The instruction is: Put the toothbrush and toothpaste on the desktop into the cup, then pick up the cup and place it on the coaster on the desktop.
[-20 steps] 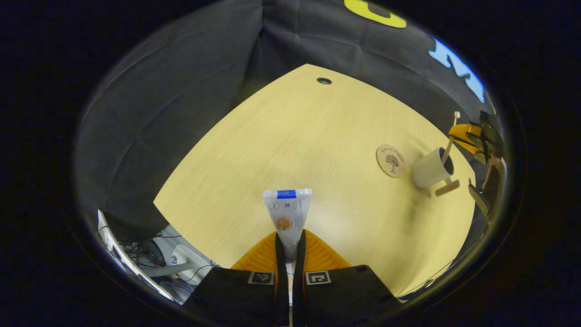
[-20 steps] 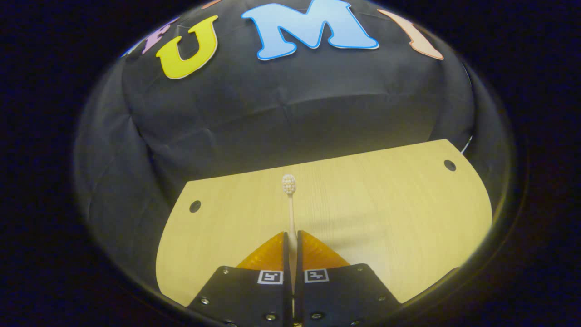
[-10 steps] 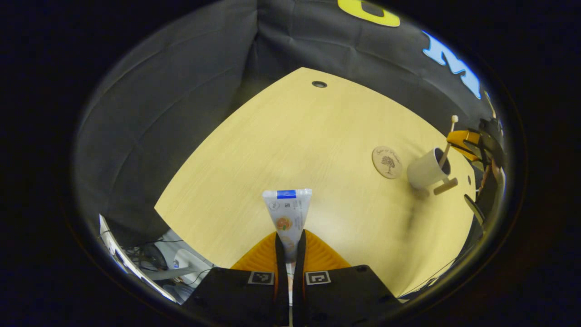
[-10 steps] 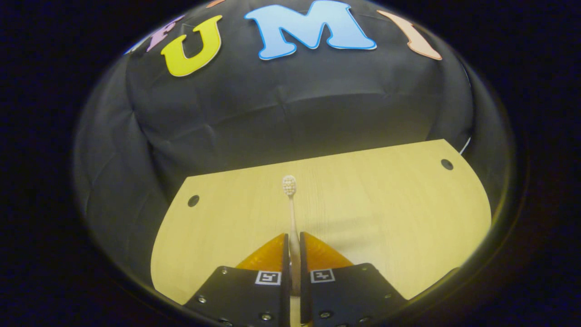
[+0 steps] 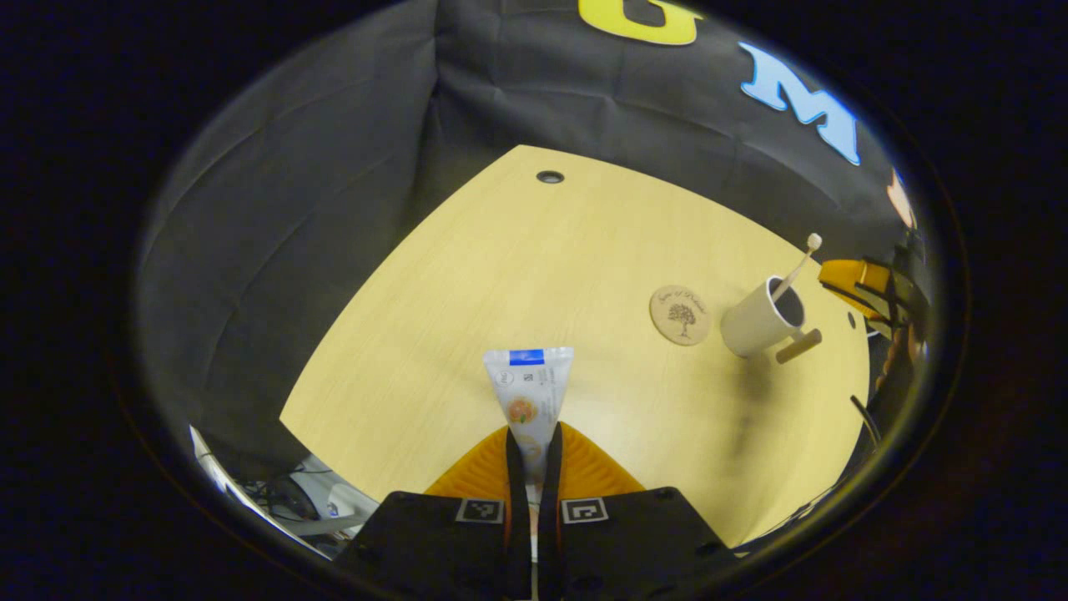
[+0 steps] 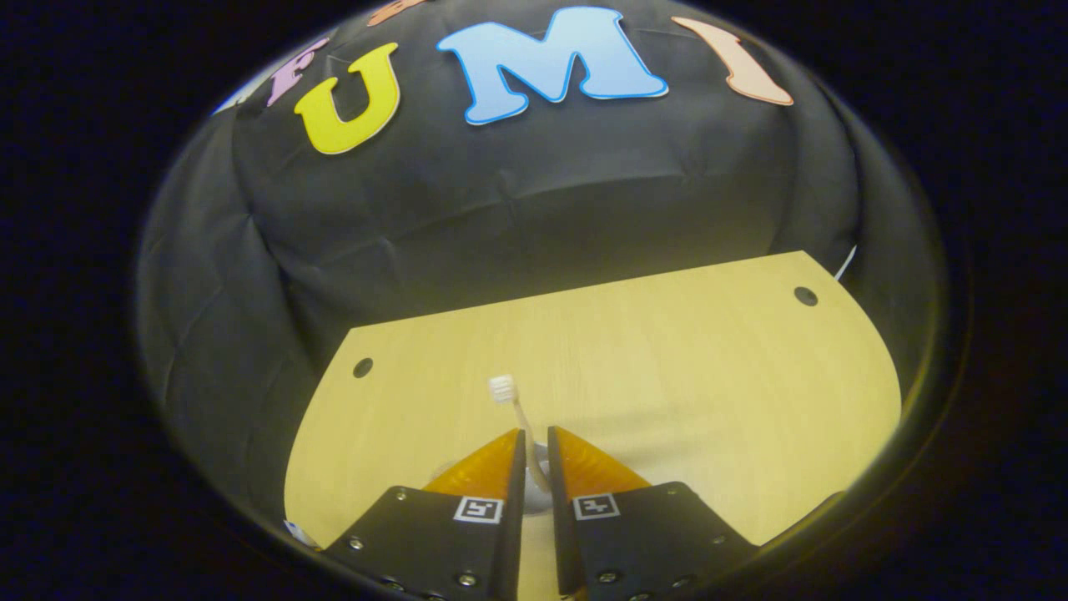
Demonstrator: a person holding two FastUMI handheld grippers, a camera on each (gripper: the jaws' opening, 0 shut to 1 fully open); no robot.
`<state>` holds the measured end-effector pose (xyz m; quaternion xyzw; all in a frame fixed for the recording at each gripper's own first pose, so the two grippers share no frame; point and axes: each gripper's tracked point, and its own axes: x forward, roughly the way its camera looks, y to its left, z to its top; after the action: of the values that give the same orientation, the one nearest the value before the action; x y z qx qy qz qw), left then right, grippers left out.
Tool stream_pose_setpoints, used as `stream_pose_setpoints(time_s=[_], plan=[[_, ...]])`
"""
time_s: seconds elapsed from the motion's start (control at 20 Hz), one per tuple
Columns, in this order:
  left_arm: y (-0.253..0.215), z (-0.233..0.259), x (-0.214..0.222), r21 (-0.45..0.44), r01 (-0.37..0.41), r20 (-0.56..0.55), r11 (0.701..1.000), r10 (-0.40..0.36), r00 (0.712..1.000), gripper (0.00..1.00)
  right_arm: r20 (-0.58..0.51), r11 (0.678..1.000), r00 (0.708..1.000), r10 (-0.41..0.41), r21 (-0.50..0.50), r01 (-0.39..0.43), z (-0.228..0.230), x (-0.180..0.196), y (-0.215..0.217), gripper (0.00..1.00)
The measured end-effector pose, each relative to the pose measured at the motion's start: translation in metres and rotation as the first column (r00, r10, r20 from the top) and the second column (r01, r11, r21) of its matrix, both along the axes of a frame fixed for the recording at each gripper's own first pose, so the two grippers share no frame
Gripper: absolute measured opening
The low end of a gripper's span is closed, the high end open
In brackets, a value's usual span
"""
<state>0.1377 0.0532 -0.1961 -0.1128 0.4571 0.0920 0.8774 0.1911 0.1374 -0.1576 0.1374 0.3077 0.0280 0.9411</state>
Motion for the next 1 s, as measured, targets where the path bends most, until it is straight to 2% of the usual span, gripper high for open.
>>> stream_pose_setpoints(time_s=[0.3,0.35,0.55,0.7,0.8,0.9,1.0], plan=[[-0.038,0.018,0.04,0.015,0.115,0.057,0.993,-0.116,0.992,0.11,-0.051,0.995,0.995,-0.081,-0.057,0.078,-0.015,-0.049,-0.071,0.16],[-0.045,0.021,0.048,0.023,0.14,0.066,0.99,-0.141,0.988,0.11,-0.064,0.993,0.993,-0.103,-0.064,0.099,-0.018,-0.058,-0.083,0.19],[-0.081,0.045,0.098,0.085,0.25,0.133,0.965,-0.259,0.957,0.11,-0.116,0.978,0.973,-0.201,-0.081,0.192,-0.03,-0.095,-0.131,0.19],[-0.124,0.071,0.134,0.13,0.345,0.211,0.929,-0.366,0.906,0.11,-0.16,0.967,0.956,-0.247,-0.102,0.233,-0.039,-0.123,-0.161,0.16],[-0.16,0.088,0.153,0.169,0.413,0.265,0.895,-0.445,0.855,0.11,-0.171,0.959,0.945,-0.277,-0.116,0.26,-0.039,-0.138,-0.18,0.19],[-0.198,0.1,0.165,0.203,0.481,0.312,0.853,-0.522,0.794,0.1,-0.181,0.95,0.935,-0.304,-0.132,0.284,-0.039,-0.151,-0.194,0.16],[-0.235,0.1,0.177,0.219,0.527,0.342,0.821,-0.57,0.747,0.11,-0.2,0.944,0.925,-0.323,-0.143,0.298,-0.039,-0.168,-0.204,0.16]])
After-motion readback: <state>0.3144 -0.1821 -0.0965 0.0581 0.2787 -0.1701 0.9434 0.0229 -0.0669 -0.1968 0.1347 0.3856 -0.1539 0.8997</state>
